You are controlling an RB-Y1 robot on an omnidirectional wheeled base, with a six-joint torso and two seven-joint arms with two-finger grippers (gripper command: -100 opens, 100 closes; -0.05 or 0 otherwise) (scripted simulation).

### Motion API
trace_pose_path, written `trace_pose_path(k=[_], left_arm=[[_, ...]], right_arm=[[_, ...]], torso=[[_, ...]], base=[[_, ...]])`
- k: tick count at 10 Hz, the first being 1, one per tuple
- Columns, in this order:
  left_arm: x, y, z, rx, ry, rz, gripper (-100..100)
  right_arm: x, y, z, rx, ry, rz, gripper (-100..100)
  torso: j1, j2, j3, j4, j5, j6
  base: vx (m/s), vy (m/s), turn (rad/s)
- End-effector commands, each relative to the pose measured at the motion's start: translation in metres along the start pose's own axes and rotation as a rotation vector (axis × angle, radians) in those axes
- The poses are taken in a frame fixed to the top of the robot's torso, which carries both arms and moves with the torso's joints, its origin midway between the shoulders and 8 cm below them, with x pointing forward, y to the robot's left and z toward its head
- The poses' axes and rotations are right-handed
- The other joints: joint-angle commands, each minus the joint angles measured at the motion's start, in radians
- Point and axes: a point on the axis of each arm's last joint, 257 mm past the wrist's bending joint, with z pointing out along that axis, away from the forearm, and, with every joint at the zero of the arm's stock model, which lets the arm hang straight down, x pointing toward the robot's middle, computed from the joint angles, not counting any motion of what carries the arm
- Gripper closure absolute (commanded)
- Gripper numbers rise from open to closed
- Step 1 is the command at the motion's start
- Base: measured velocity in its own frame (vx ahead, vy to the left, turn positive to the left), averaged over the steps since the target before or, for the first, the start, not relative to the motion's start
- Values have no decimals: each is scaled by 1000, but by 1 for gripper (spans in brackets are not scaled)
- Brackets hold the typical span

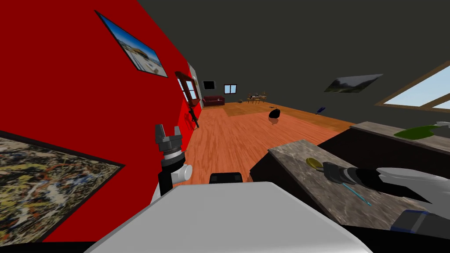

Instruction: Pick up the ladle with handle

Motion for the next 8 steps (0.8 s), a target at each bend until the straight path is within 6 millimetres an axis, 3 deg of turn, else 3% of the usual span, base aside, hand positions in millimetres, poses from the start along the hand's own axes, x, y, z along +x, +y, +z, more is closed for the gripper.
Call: trace_pose_path(k=[1,2,7,8], left_arm=[[0,0,0,0,0,0,0],[0,0,0,0,0,0,0],[0,0,0,0,0,0,0],[0,0,0,0,0,0,0]], right_arm=[[7,1,-3,4,2,5,100],[7,1,-3,4,2,5,100],[44,16,-29,27,22,33,100],[39,16,-24,21,19,31,100]], torso=[[0,0,0,0,0,0],[0,0,0,0,0,0],[0,0,0,0,0,1],[1,0,0,0,0,1]], base=[[8,14,48],[5,5,-9],[11,19,80],[7,9,18]])
